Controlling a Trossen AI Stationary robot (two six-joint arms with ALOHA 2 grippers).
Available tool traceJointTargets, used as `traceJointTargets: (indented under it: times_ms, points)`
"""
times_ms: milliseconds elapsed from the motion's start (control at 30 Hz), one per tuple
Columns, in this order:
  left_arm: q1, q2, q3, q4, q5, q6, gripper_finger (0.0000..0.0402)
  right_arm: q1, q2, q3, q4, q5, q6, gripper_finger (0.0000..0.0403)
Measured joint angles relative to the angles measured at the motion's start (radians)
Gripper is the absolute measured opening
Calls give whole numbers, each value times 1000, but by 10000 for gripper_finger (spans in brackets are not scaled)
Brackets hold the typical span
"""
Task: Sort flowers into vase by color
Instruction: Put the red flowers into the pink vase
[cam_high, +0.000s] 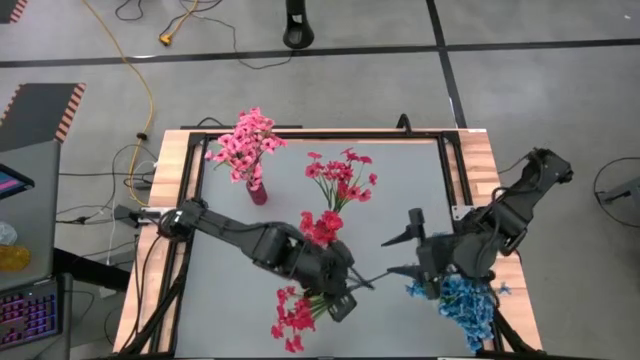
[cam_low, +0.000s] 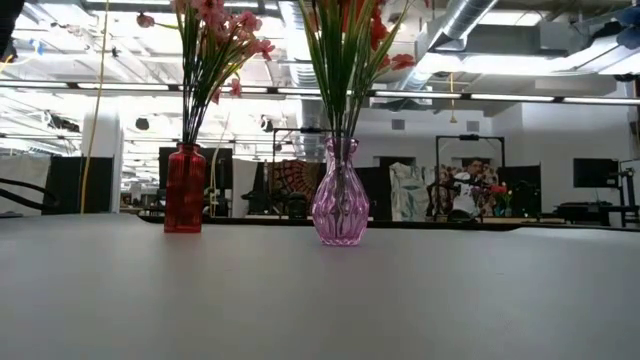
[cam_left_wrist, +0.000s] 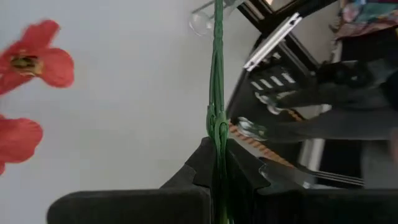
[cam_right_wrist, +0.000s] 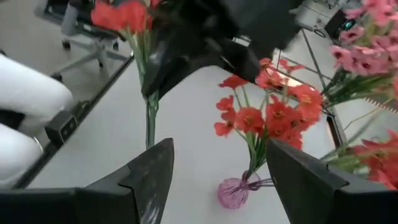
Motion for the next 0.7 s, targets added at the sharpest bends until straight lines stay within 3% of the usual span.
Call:
traceJointTargets:
  times_ms: [367,700]
  points:
    - [90,0,0,72,138,-46,6,0,114,0,-1,1,-5,282]
    - [107,0,0,103,159,-51,6,-3,146,0,-8,5,-5,281]
